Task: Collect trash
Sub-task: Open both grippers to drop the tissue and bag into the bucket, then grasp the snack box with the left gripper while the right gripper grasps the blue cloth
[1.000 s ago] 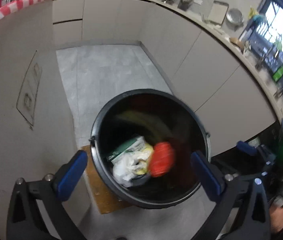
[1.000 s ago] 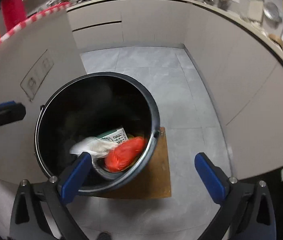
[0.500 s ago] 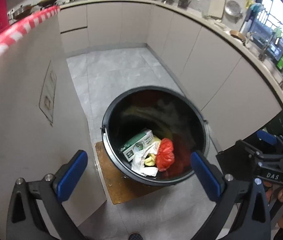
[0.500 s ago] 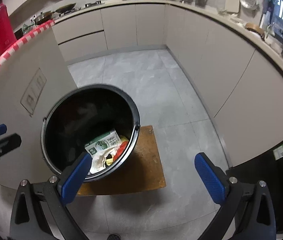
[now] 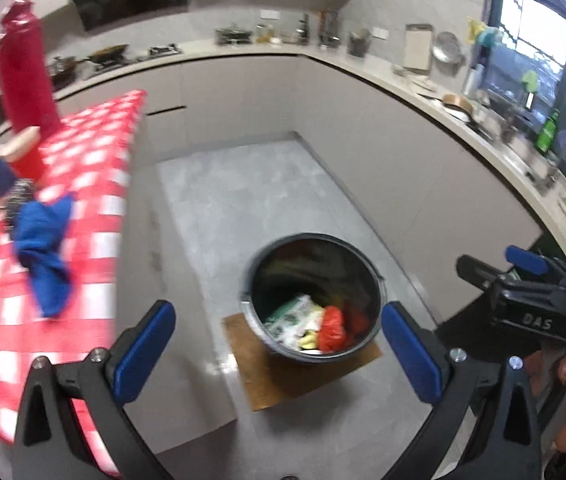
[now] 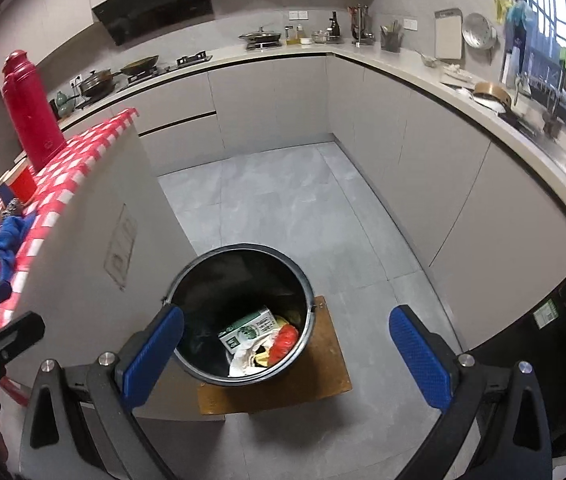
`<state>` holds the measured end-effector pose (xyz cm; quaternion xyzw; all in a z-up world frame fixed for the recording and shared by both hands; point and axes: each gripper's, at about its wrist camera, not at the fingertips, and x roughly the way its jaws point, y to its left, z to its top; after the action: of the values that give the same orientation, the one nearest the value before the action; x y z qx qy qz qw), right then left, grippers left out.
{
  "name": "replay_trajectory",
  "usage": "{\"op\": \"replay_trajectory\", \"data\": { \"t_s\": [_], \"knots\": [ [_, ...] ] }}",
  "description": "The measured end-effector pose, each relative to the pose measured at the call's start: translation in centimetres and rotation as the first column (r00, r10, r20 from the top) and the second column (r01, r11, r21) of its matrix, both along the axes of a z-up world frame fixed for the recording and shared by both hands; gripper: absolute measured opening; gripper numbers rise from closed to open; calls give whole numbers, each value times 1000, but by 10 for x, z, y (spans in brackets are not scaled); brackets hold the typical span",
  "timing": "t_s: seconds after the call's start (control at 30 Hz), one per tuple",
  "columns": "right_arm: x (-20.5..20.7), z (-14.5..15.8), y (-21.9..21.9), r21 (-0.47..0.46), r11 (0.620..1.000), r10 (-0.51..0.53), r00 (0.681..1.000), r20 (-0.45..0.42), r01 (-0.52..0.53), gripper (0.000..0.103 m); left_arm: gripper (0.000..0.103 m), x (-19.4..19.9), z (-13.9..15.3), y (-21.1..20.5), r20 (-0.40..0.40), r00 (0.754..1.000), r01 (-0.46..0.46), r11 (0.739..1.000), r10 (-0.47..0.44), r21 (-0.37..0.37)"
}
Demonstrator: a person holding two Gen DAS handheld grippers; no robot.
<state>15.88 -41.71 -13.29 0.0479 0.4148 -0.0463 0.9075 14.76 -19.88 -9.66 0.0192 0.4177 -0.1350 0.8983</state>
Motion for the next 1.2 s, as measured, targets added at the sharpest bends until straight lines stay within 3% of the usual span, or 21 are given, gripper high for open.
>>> {"op": "replay_trajectory", "data": {
  "t_s": [0.17, 0.63, 0.97, 1.2],
  "knots": [
    [-1, 23, 34, -7, 999, 39, 999, 7, -39, 103, 103, -12, 22, 49, 65, 994, -91, 996, 90, 12],
    [5, 51, 162, 24, 973, 229, 972, 58, -231, 103, 103, -25, 32, 179, 84, 949, -307, 951, 303, 40],
    [16, 61, 244, 29, 928, 367, 926, 87, -371, 103, 103, -36, 28, 261, 121, 869, -488, 872, 480, 42],
    [37, 61, 300, 13, 918, 394, 915, 86, -397, 103, 103, -3, 16, 299, 74, 877, -478, 878, 475, 30]
  ]
}}
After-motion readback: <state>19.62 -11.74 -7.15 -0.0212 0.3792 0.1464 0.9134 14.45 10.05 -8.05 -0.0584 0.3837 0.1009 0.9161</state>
